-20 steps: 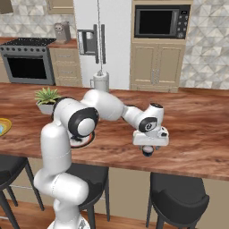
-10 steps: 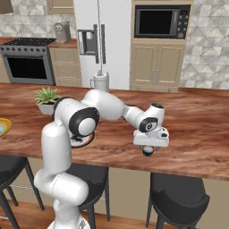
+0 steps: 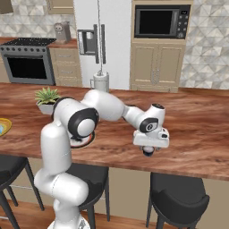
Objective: Place two yogurt containers on each plate.
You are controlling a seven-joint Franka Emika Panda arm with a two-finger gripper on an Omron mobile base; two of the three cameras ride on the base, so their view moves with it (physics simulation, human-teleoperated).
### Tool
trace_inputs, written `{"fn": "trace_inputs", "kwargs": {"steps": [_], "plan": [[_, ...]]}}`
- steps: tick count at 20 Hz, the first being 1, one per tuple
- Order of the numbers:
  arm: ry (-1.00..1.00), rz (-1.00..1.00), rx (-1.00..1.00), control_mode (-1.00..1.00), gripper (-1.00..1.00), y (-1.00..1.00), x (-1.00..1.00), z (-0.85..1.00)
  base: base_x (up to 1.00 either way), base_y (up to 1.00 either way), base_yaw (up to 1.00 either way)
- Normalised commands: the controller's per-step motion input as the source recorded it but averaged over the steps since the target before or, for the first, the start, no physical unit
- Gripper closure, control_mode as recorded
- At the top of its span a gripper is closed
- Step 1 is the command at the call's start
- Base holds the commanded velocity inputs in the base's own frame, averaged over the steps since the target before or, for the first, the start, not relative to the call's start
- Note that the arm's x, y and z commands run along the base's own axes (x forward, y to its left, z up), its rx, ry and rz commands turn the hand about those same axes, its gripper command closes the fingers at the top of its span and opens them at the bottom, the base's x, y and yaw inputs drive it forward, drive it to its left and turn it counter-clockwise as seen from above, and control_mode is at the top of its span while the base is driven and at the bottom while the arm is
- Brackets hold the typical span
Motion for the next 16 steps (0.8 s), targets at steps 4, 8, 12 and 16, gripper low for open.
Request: {"fn": "trace_inputs", "kwargs": {"steps": [4, 8, 12, 16], "plan": [[-0.01, 0.00, 0.00, -1.00, -1.00, 0.00, -0.16, 0.00, 0.00, 0.00, 0.00], [-0.04, 0.00, 0.00, -1.00, -1.00, 0.04, -0.17, 0.00, 0.00, 0.00, 0.00], [-0.06, 0.00, 0.00, -1.00, -1.00, 0.10, 0.00, 0.00, 0.00, 0.00, 0.00], [-0.05, 0.00, 0.00, -1.00, -1.00, 0.10, 0.00, 0.00, 0.00, 0.00, 0.00]]}}
